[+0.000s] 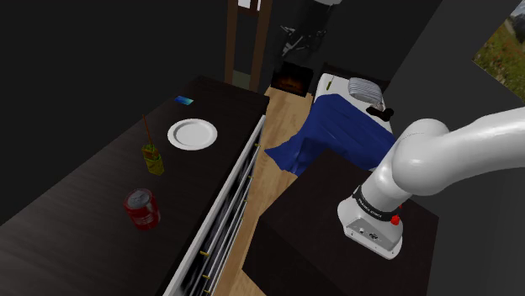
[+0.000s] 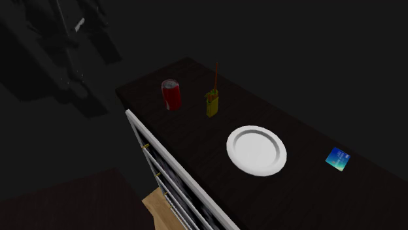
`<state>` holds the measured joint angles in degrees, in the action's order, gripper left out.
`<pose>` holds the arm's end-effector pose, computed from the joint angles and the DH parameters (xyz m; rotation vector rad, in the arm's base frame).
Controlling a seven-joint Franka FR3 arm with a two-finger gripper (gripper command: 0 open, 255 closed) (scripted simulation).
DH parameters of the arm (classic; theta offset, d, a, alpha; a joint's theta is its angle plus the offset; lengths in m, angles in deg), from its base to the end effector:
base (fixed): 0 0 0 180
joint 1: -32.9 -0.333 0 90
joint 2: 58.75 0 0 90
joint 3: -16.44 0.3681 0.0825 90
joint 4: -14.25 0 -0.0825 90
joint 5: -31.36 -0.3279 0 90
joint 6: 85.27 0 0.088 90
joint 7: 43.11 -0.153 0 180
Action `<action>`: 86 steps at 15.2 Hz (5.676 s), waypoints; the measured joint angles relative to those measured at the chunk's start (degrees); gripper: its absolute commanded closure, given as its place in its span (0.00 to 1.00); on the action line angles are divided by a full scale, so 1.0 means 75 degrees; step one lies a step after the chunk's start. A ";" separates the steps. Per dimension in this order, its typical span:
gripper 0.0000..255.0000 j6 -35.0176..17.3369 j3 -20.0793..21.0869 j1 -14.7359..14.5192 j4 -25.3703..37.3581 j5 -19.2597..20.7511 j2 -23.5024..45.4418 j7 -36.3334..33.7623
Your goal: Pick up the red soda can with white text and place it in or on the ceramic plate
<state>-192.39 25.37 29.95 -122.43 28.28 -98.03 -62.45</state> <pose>0.2713 0.0777 0.5705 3.1163 -0.2633 0.2668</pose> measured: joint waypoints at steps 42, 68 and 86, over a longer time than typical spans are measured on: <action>0.00 -0.2394 0.2378 -0.2602 0.6311 0.3231 1.0698 -0.6870; 1.00 -0.2569 0.2320 -0.2635 0.6278 0.3301 1.0848 -0.6914; 1.00 -0.1654 0.2543 -0.1941 0.6362 0.2837 0.9946 -0.6125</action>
<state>-204.80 44.45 15.40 -74.71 49.56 -23.43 -108.39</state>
